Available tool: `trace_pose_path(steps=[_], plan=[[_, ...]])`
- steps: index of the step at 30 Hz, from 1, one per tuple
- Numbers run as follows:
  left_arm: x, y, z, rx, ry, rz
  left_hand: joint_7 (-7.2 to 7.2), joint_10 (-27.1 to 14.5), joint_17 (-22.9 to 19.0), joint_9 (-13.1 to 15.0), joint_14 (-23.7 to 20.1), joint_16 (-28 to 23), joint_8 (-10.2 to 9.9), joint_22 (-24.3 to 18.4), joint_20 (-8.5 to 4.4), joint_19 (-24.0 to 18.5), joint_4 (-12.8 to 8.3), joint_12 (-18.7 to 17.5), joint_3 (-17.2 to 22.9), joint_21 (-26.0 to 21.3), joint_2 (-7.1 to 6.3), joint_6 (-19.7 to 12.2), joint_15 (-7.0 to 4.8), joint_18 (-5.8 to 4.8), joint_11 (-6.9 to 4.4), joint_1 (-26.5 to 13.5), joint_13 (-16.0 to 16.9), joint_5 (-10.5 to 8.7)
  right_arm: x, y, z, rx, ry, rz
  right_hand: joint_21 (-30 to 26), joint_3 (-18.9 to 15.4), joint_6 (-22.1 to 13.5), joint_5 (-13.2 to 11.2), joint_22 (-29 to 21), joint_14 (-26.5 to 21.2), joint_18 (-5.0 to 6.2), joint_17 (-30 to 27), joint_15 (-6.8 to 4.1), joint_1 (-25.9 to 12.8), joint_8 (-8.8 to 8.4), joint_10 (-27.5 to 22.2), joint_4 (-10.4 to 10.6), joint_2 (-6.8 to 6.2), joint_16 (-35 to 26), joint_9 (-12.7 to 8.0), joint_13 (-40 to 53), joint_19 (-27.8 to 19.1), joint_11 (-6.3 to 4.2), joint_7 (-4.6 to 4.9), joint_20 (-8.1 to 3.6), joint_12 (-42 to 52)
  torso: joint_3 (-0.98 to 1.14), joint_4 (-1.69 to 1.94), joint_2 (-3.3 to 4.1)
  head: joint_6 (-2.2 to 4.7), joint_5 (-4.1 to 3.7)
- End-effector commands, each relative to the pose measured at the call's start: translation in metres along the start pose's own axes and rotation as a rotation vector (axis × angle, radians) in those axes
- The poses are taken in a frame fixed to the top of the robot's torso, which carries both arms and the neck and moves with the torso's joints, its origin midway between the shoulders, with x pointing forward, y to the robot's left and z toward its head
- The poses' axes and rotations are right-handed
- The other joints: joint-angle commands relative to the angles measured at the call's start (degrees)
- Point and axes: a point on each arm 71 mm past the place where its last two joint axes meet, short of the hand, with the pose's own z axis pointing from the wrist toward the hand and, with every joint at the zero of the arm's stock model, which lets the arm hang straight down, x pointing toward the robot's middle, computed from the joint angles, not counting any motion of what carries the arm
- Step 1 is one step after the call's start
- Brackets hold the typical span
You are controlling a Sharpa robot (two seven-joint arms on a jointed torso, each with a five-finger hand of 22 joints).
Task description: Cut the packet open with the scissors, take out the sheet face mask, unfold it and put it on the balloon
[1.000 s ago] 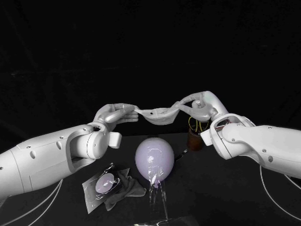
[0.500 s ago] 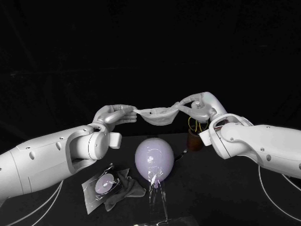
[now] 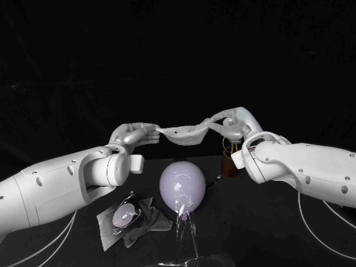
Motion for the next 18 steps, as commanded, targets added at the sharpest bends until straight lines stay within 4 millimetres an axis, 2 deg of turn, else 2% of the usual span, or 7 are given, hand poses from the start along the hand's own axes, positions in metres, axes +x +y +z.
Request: trace_pose_path(steps=[1, 18], plan=[[-0.0003, -0.0008, 0.0017, -0.009, -0.028, 0.003, 0.02, 0.18, 0.09, 6.74, -0.3, 0.34, -0.2, 0.1, -0.01, -0.41, -0.07, 0.23, 0.24, 0.31, 0.05, 0.52, -0.22, -0.29, -0.08, -0.39, 0.06, 0.21, 0.002, -0.0006, 0.0024, 0.007, 0.006, 0.015, -0.2, 0.36, 0.26, 0.16, 10.96, 5.98, -0.27, 15.1, -0.25, -0.03, 0.32, 0.59, -0.12, 0.19, 0.2, 0.54, 6.58, 1.06, -0.09, -0.03, -0.26, -0.21, 0.04, -0.07, -0.03, -0.19, 0.04], [-0.0015, -0.0001, 0.0062, -0.002, -0.069, 0.011, -0.03, 0.2, 0.21, 6.86, -0.33, 0.65, -0.45, 0.7, -0.04, -0.86, -0.15, 0.44, 0.55, 1.09, -0.07, 0.72, -0.27, -0.3, -0.13, -0.64, 0.12, 0.21, 0.0032, 0.002, 0.0048, -0.013, -0.033, 0.042, -0.24, 0.39, 0.23, 0.16, 10.96, 5.98, -0.26, 15.1, -0.25, -0.06, 0.36, 0.58, -0.14, 0.17, 0.2, 0.56, 6.56, 1.05, -0.09, -0.03, -0.26, -0.24, 0.04, -0.05, -0.04, -0.29, 0.0]])
